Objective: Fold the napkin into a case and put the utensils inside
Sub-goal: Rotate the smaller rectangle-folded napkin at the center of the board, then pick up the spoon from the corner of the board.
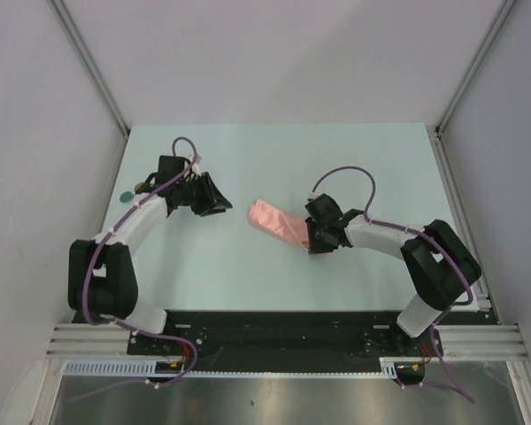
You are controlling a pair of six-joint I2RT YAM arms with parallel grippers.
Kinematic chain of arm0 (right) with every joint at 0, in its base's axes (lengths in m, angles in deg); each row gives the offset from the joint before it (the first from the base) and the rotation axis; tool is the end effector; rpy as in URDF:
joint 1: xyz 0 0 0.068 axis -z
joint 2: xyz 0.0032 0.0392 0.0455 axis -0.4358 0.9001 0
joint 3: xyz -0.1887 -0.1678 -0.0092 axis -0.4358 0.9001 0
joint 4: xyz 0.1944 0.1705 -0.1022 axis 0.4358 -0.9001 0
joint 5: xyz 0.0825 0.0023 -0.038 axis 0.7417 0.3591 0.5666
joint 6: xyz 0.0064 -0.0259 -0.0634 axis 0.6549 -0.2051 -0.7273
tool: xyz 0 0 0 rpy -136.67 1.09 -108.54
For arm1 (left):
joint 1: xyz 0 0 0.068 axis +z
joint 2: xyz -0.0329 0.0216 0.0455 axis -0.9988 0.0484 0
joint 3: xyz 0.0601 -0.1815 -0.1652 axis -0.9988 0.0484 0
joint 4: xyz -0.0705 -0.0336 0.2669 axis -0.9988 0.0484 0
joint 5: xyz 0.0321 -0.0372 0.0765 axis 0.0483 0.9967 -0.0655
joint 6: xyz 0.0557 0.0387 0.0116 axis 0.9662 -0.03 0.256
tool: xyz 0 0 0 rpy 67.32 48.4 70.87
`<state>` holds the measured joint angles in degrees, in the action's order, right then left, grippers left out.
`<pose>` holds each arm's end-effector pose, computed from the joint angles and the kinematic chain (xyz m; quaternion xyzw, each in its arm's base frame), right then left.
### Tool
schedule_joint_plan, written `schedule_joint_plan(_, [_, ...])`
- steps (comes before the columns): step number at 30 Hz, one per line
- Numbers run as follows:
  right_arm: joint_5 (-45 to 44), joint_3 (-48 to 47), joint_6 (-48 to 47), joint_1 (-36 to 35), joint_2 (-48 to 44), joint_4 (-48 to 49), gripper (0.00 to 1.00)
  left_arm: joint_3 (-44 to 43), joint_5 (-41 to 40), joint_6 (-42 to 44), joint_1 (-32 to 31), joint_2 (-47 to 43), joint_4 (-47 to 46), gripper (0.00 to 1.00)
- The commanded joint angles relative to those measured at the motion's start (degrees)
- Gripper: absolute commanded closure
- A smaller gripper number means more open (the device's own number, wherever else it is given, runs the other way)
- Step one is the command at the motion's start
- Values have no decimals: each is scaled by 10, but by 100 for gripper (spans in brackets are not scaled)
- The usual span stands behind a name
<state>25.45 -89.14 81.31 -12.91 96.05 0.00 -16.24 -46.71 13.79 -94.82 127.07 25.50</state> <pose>0.2602 0.2056 0.1099 -0.0919 0.9665 0.1115 0.2120 0.3307 -0.0708 0.2008 -0.1186 0.9073 -0.3312 0.2303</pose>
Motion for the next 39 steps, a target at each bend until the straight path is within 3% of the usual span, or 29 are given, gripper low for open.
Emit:
schedule_joint_plan(1, [-52,-22,-41,56,32,-4,75,-55,78,-27,-11,58,-50,66])
schedule_joint_plan(5, [-36,-46,-53,78,42,-1,75,-87,91,-55,-54,109,-75,67])
schedule_joint_plan(10, [17,-14,-44,73,-24,3,75,-92,66,-76,-49,125,-83,68])
schedule_joint_plan(13, [59,19,-30,69,-103,18,67,-76,18,-79,12,99,-79,59])
schedule_joint_plan(16, [78,29,-15,71,-164,23,50,-80,-25,-81,63,104,-40,45])
schedule_joint_plan(17, [82,29,-12,72,-179,24,43,-99,-62,-82,73,111,-23,41])
schedule_joint_plan(20, [89,20,-4,71,-194,35,38,-179,-141,-95,113,174,85,40])
schedule_joint_plan(22, [93,8,-8,71,-191,40,37,-233,-186,-96,122,220,134,40])
schedule_joint_plan(25, [92,-14,-16,74,-172,28,37,-348,-315,-95,126,271,200,40])
schedule_joint_plan(31, [94,-19,-22,78,-172,12,37,-500,-412,-153,134,369,290,45])
schedule_joint_plan(39, [114,7,-47,111,-218,0,37,-523,-487,-207,148,418,292,47])
